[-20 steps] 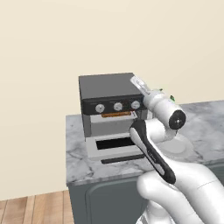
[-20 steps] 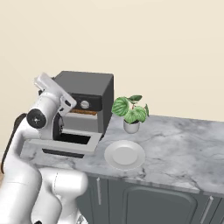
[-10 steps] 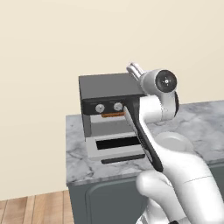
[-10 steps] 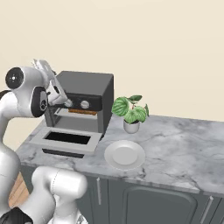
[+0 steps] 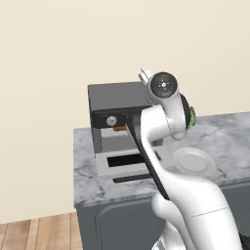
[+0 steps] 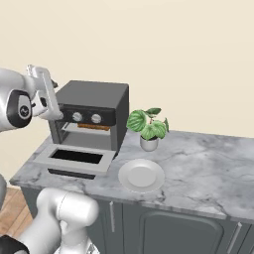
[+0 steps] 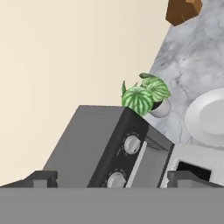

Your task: Pull the toaster oven rack outwards. Pick up the baguette from the plate and place it on the toaster oven rack. Close the toaster oven door fully and set the temperature to the lowest setting.

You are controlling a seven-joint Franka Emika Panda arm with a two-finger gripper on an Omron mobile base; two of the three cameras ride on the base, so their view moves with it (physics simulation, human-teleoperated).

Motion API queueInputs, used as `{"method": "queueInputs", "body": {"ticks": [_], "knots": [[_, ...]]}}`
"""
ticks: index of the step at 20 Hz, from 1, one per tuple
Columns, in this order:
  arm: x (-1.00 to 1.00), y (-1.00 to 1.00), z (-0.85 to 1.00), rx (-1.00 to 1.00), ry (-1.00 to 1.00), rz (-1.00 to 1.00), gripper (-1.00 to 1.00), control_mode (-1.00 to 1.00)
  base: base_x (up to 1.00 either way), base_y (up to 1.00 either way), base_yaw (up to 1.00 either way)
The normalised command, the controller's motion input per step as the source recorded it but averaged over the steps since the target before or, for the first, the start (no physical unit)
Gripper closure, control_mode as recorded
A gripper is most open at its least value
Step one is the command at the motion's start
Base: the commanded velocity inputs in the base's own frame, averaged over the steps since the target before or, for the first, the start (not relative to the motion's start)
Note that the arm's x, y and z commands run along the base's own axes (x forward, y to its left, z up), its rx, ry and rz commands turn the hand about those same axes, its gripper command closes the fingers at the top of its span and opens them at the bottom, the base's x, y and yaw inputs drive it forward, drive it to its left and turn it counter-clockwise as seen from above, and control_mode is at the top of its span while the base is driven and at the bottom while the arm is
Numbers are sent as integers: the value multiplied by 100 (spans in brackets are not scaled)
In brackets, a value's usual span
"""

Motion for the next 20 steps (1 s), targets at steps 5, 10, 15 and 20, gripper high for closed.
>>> {"method": "queueInputs", "body": {"ticks": [5,10,15,20], "knots": [[-32,0,-41,7,2,-5,-100,-100,0,0,0],[-16,1,-43,1,6,-3,-100,-100,0,0,0],[0,13,-35,0,9,0,-100,-100,0,0,0],[0,24,-25,0,13,0,-100,-100,0,0,0]]}}
